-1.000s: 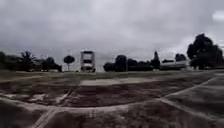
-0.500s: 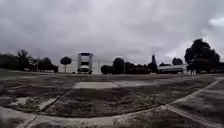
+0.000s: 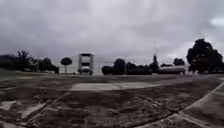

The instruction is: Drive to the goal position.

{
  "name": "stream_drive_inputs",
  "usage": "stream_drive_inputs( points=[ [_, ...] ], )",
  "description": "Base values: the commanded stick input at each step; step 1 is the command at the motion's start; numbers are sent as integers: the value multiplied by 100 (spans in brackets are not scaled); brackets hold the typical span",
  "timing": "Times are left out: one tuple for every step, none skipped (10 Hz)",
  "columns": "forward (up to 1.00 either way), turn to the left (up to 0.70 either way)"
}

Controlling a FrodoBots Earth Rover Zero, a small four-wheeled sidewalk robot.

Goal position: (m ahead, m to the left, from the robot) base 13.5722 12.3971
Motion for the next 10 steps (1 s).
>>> stream_drive_inputs(
  points=[
    [70,0],
    [70,0],
    [70,0],
    [70,0],
    [70,0],
    [70,0],
    [70,0],
    [70,0],
    [70,0],
    [70,0]
  ],
)
